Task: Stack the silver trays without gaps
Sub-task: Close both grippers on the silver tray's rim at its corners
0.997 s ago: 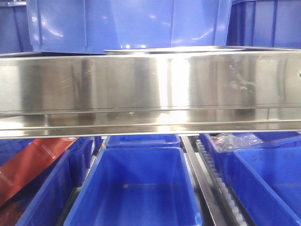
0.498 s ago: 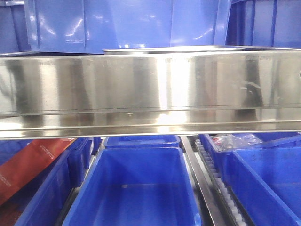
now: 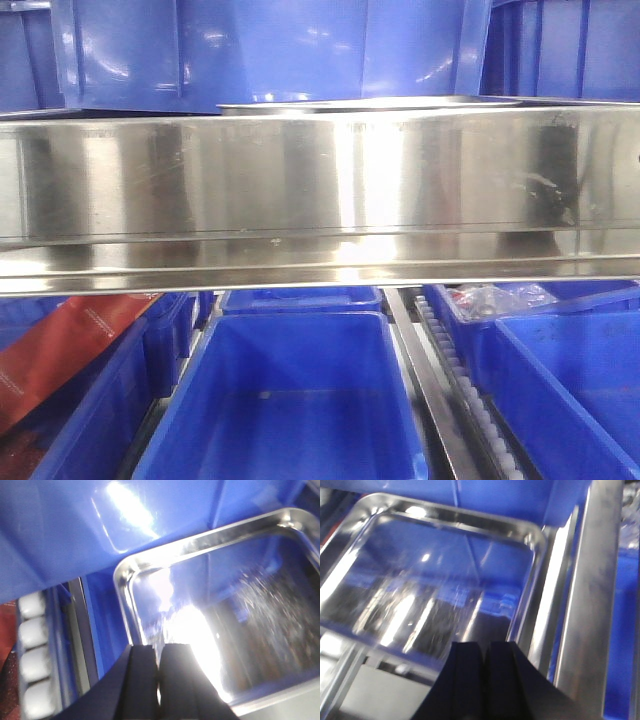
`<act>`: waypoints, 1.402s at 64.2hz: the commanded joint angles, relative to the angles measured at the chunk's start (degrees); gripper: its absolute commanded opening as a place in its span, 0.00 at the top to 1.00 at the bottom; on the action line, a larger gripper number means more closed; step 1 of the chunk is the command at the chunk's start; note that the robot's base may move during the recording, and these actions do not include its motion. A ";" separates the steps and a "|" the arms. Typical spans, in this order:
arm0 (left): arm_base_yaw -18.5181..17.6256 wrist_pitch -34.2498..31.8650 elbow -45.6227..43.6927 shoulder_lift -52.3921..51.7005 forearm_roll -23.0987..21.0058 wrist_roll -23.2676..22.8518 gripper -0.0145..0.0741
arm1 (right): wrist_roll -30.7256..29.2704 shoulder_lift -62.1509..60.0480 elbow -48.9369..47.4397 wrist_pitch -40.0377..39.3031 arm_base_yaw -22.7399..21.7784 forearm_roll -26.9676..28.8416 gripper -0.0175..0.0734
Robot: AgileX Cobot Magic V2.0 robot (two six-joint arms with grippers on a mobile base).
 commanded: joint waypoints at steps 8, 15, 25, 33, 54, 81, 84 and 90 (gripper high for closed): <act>0.69 3.74 -1.89 3.09 0.33 -5.96 0.63 | 0.01 7.12 -9.04 4.71 0.60 -1.83 0.86; 2.20 4.28 -1.89 4.02 -1.34 -7.08 0.46 | 0.01 10.42 -12.58 7.80 0.60 -1.71 0.86; 4.72 4.16 -1.89 4.23 -3.88 -7.08 0.34 | 0.01 13.63 -14.67 9.42 0.60 0.16 0.86; 6.12 4.16 -1.89 4.48 -6.07 -7.08 0.34 | 0.01 14.85 -14.67 9.78 0.60 0.16 0.68; 6.57 3.54 -1.89 6.73 -10.93 -7.08 0.34 | 0.01 17.11 -14.67 9.78 0.60 -0.85 0.40; 6.00 2.32 -1.89 9.27 -11.68 -5.66 0.34 | 1.63 19.37 -14.67 8.18 0.60 -4.57 0.42; 6.00 2.07 -1.89 9.27 -11.57 -5.66 0.34 | 1.89 19.64 -14.67 8.03 0.60 -4.68 0.42; 6.00 1.78 -1.89 9.27 -11.32 -5.41 0.35 | 1.96 20.51 -14.67 8.08 0.60 -4.68 0.42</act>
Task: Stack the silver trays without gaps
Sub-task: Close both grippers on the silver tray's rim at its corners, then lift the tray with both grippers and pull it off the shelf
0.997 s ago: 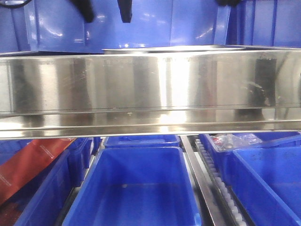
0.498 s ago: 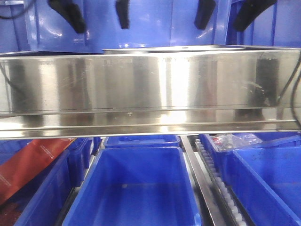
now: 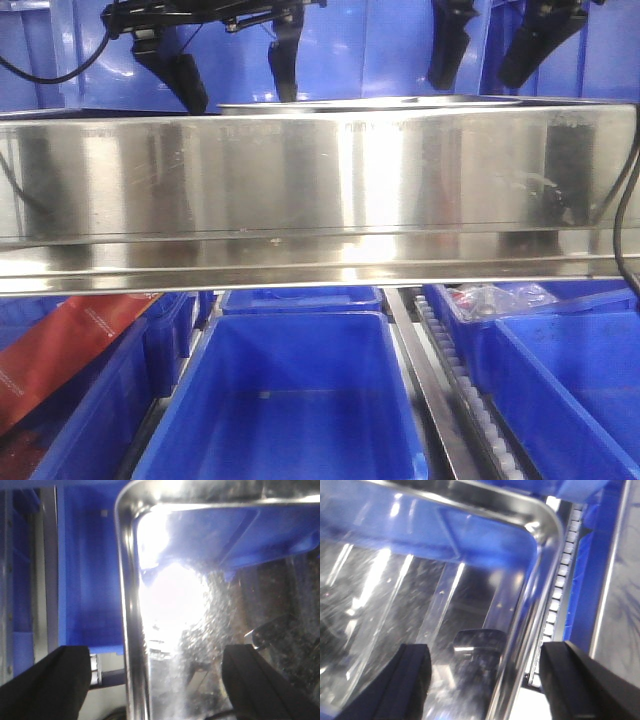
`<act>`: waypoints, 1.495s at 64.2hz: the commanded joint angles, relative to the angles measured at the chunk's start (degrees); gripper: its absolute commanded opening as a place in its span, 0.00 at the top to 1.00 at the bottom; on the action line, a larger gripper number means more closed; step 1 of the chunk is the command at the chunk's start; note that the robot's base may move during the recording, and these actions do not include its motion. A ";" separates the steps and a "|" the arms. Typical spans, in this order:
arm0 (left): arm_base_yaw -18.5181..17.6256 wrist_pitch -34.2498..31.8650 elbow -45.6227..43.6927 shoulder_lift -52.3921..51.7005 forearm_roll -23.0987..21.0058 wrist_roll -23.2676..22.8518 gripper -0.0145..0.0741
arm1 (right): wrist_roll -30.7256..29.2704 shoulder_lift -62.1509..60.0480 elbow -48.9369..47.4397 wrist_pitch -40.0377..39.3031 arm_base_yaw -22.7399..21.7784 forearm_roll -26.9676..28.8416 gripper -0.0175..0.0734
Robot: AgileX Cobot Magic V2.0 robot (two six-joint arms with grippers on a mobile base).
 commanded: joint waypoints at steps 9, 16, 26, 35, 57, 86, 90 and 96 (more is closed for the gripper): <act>-0.42 -1.22 -0.28 -0.26 0.89 2.01 0.35 | 2.28 1.32 -0.46 -0.82 0.06 -0.93 0.42; -0.42 -1.35 -0.28 -0.26 1.03 3.24 0.35 | 2.45 1.46 -0.46 -0.95 0.06 -0.93 0.42; -0.42 -1.35 -0.28 0.59 0.84 3.44 0.35 | 2.45 1.46 -0.46 -0.95 0.06 -1.06 0.42; -0.42 -0.53 -0.28 1.21 0.13 3.44 0.35 | 2.56 1.46 -0.46 -1.17 0.06 -1.16 0.42; -0.42 -0.54 -0.28 1.90 0.47 3.44 0.35 | 4.04 1.60 -0.46 -2.51 0.06 -2.18 0.42; -0.42 -1.40 -0.28 1.90 0.46 3.44 0.38 | 4.04 2.31 -0.46 -2.19 0.06 -2.18 0.42; -0.42 -1.40 -0.28 1.90 0.46 3.44 0.38 | 4.04 2.31 -0.46 -2.19 0.06 -2.18 0.42; -0.42 -1.42 -0.28 1.90 0.46 3.44 0.38 | 4.04 2.31 -0.46 -2.19 0.06 -2.18 0.42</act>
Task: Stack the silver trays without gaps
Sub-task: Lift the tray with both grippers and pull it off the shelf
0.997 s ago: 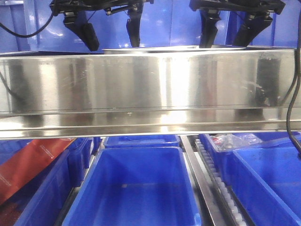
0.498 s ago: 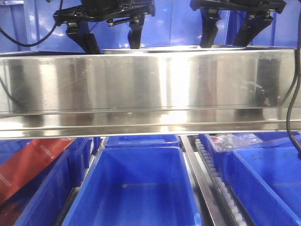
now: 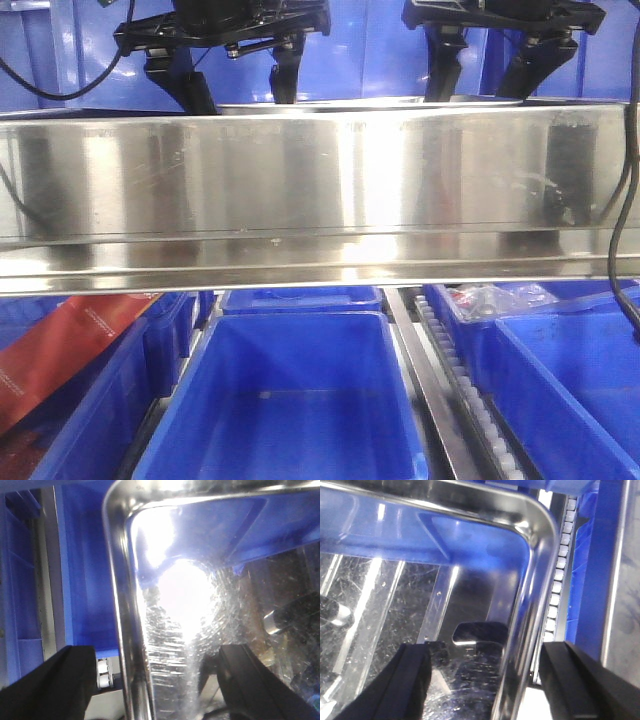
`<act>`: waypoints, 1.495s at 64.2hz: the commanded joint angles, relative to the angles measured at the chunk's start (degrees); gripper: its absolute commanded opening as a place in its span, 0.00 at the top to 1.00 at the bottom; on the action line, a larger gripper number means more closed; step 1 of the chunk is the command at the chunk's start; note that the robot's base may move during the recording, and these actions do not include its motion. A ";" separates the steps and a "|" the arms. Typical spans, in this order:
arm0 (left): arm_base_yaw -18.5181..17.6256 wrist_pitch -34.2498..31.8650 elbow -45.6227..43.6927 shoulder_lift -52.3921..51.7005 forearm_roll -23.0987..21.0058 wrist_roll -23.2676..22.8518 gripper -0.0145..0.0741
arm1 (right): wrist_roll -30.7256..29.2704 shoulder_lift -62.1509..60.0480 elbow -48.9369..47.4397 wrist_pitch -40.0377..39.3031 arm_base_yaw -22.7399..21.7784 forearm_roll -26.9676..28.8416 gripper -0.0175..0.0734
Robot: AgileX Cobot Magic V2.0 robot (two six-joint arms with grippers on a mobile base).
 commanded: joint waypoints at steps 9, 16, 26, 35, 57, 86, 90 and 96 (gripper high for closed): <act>-0.42 -0.93 -0.28 -0.24 0.06 0.05 0.38 | -0.04 -0.07 -0.46 -0.56 0.06 -0.83 0.42; -0.42 -0.93 -0.28 -0.24 0.06 0.05 0.38 | -0.04 -0.07 -0.46 -0.54 0.06 -0.83 0.42; -0.42 -1.06 -0.28 -0.24 0.06 0.05 0.48 | -0.04 -0.07 -0.46 -0.59 0.06 -0.83 0.55; -0.42 -0.94 -0.28 0.47 -0.05 0.05 0.78 | -0.04 -0.07 -0.46 -0.59 0.06 -0.83 0.77; -0.42 1.75 -0.28 2.42 -1.18 0.18 0.85 | -0.04 -0.07 -0.46 -0.32 0.06 -0.90 0.88; -0.42 3.86 -1.37 1.82 -0.42 0.18 0.85 | -0.04 -0.84 -0.57 -0.55 0.06 -0.76 0.88; -0.42 5.12 -2.66 1.16 0.41 0.18 0.85 | -0.04 -1.79 -0.57 -0.48 0.06 -0.76 0.88; -0.42 6.78 -4.84 0.30 1.96 0.30 0.85 | -0.04 -3.66 -0.70 -0.28 0.06 -0.76 0.88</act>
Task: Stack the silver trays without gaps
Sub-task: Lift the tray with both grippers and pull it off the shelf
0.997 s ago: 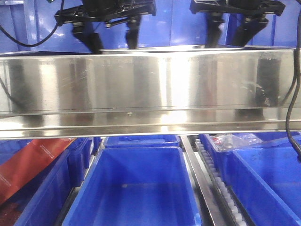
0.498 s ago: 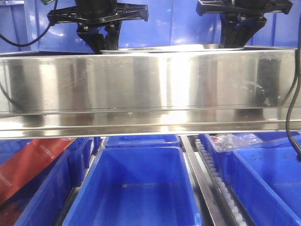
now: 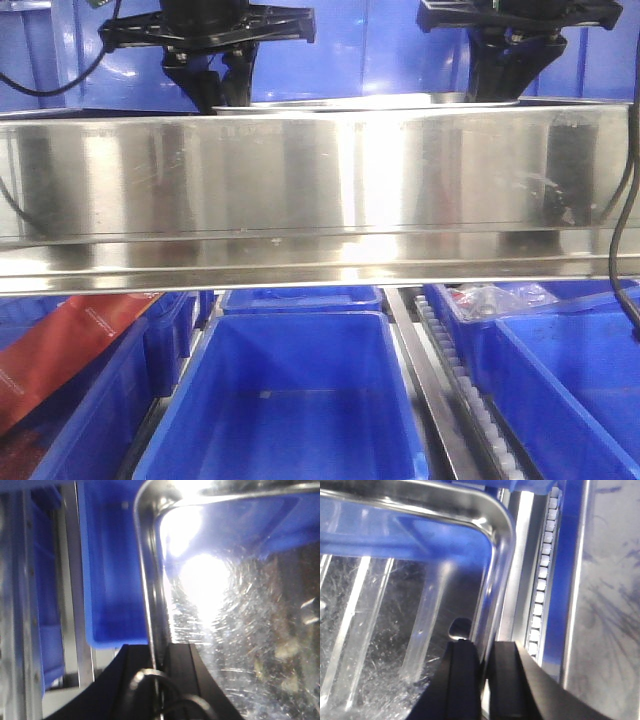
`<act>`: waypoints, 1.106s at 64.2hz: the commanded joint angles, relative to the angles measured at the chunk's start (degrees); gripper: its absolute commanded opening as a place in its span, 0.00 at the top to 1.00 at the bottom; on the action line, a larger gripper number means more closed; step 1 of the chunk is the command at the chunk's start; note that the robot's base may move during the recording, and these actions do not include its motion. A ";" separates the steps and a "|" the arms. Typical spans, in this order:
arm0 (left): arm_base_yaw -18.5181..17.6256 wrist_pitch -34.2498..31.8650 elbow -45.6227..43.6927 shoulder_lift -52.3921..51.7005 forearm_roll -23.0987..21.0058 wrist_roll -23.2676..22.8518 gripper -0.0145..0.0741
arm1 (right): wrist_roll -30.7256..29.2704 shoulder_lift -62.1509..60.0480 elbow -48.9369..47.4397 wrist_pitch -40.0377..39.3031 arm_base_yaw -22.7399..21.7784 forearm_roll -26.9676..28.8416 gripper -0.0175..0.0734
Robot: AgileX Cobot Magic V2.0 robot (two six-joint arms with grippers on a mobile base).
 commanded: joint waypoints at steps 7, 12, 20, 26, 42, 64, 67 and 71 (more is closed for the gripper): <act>-0.59 2.75 -4.53 -1.88 1.35 1.85 0.85 | -1.32 -4.99 -2.06 0.30 0.41 1.52 0.88; -0.59 2.75 -6.05 -2.84 2.07 1.97 0.85 | -1.32 -6.27 -3.62 1.36 0.41 1.52 0.88; -0.59 2.75 -7.17 -5.00 2.49 1.97 0.85 | -1.32 -8.28 -6.21 2.16 0.41 1.52 0.88; -0.59 2.75 -7.17 -6.76 3.38 1.97 0.85 | -1.32 -9.63 -6.69 1.91 0.41 1.52 0.88; -0.59 2.75 -7.17 -12.05 6.40 1.97 0.85 | -1.32 -12.10 -6.69 3.52 0.41 1.52 0.88; -5.39 2.75 -7.17 -18.88 15.49 1.97 0.85 | -1.32 -18.62 -6.69 3.20 0.41 1.61 0.88; -6.13 2.59 -7.17 -19.66 16.52 1.86 0.85 | -1.32 -19.88 -6.69 2.44 0.41 1.61 0.88; -7.00 1.48 -7.17 -20.38 17.84 1.60 0.85 | -1.32 -21.19 -6.69 0.84 0.41 1.61 0.88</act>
